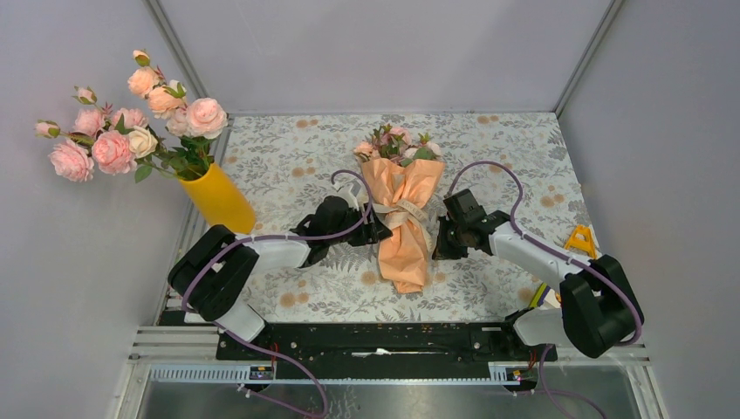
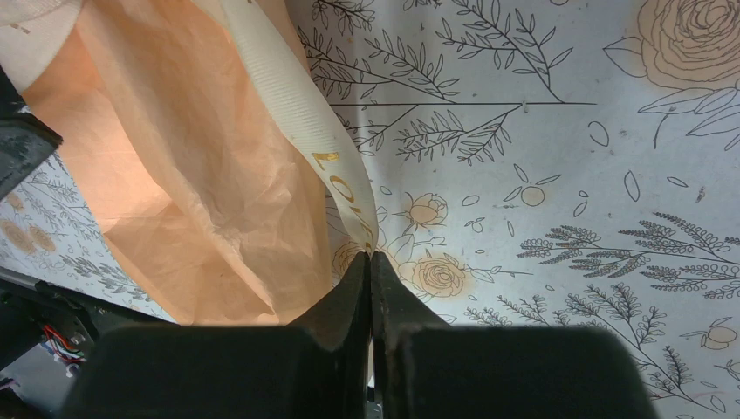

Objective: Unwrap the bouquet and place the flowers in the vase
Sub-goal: Untie the ribbon from the wrapping paper.

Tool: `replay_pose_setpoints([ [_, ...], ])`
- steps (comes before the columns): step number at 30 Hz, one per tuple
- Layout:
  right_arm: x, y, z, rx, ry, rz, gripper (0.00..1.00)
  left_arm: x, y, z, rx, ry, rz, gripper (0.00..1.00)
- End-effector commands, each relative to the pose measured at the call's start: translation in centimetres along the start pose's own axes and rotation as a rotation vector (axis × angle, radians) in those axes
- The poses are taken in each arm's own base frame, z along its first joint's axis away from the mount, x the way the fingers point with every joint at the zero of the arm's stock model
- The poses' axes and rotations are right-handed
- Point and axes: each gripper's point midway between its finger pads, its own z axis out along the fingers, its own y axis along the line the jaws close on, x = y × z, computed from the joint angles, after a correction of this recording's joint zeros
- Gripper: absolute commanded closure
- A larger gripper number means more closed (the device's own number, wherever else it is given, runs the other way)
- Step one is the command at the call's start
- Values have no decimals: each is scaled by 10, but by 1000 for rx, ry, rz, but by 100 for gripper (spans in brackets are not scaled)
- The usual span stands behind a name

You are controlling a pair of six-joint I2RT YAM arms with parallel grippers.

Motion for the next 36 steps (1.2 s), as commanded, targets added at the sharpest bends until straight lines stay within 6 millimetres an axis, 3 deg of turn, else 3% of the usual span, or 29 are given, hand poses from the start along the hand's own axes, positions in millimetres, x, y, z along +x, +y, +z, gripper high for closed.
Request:
replay_pose_setpoints([
  [1,-3,6,0,-27,6,5,100,-27,-9,2,21,-111,11,40],
  [4,-2,7,2,-34,12,8,100,-32,-13,2,33,-128,15,50],
  [10,-3,8,1,-38,9,8,100,-39,-20,-2,51,-148,39,81],
  [15,-3,9,1,-40,8,7,100,-53,-32,-4,68,-187,90,96],
  [27,-1,7,1,-41,10,8,100,-72,-96,6,31,-238,432,91],
  [36,1,4,-1,-34,-1,16,100,-59,-130,28,155,-193,493,87],
])
